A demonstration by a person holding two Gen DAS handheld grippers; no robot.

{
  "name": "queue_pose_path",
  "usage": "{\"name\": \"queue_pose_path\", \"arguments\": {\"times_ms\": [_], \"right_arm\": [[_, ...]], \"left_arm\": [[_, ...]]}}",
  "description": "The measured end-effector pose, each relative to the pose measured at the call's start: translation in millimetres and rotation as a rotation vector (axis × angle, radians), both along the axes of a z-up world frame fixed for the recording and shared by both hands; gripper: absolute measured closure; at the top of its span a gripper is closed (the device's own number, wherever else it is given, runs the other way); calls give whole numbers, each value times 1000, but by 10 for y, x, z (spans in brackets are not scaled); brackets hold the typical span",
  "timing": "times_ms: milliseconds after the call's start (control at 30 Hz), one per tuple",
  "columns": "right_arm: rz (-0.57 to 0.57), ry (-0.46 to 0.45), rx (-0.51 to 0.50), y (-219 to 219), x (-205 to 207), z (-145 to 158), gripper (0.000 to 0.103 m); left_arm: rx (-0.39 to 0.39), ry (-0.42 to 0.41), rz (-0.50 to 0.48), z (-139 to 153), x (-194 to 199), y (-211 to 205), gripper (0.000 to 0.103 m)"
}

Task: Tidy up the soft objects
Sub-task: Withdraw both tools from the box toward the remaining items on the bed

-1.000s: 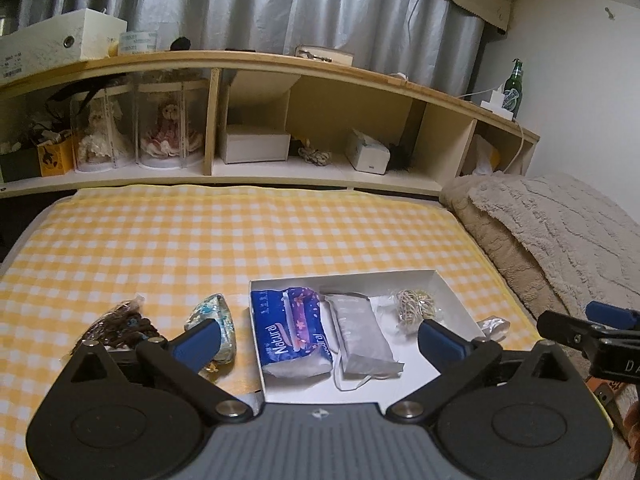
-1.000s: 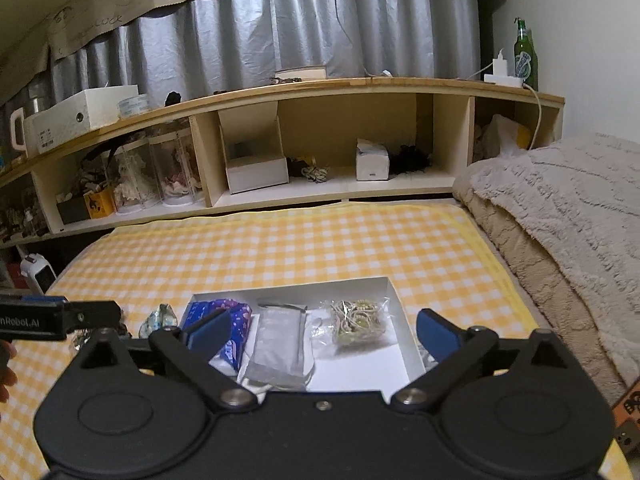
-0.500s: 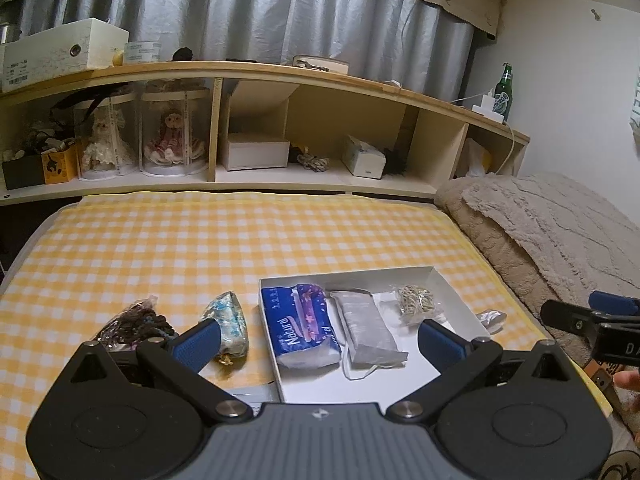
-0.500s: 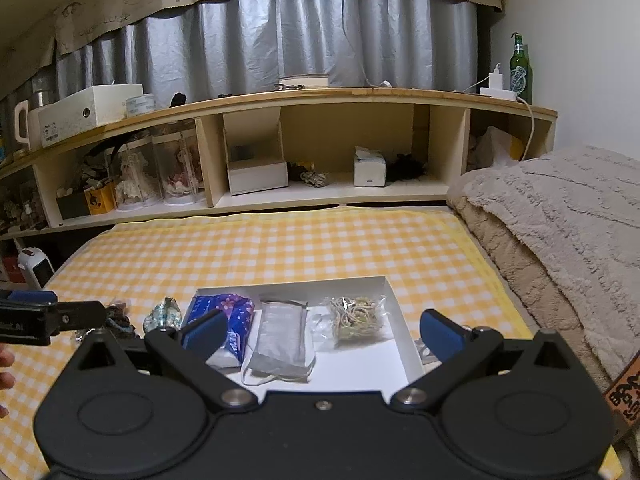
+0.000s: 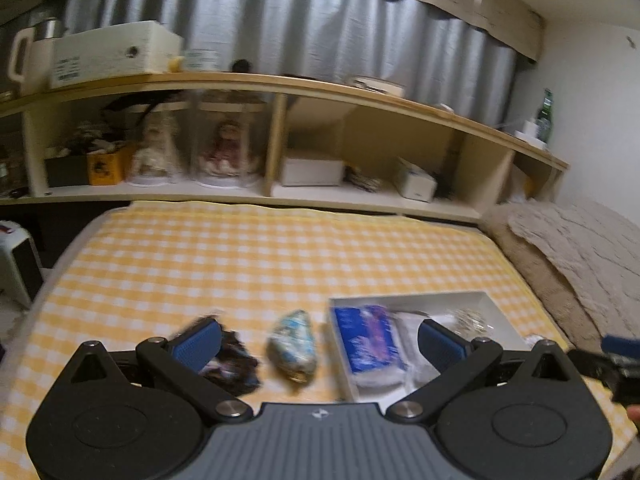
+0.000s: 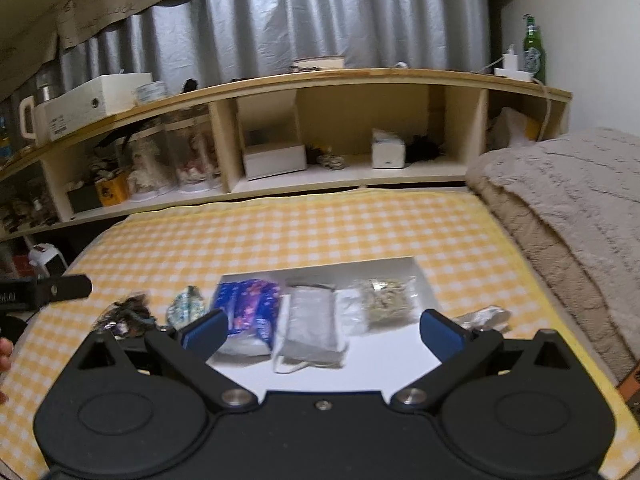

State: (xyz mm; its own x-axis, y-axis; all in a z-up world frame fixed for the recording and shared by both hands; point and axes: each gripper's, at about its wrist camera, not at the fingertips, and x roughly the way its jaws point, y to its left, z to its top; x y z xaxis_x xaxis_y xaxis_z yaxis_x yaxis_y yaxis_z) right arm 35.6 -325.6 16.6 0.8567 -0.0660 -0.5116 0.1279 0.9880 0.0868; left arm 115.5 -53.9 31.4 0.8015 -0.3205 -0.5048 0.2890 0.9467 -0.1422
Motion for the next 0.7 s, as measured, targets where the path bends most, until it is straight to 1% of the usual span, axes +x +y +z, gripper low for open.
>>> {"name": "queue_pose_path", "arguments": {"times_ms": [200, 433, 567, 700], "right_arm": [[82, 3, 22, 253, 132, -108, 0], [163, -23, -7, 567, 365, -193, 0], [218, -48, 5, 727, 568, -263, 0], [270, -61, 30, 836, 828, -337, 0]], "left_arm": [[12, -2, 98, -7, 180, 420, 0], [60, 20, 188, -209, 452, 797, 0], [85, 68, 195, -415, 618, 901, 0], [68, 96, 154, -610, 745, 933, 0]]}}
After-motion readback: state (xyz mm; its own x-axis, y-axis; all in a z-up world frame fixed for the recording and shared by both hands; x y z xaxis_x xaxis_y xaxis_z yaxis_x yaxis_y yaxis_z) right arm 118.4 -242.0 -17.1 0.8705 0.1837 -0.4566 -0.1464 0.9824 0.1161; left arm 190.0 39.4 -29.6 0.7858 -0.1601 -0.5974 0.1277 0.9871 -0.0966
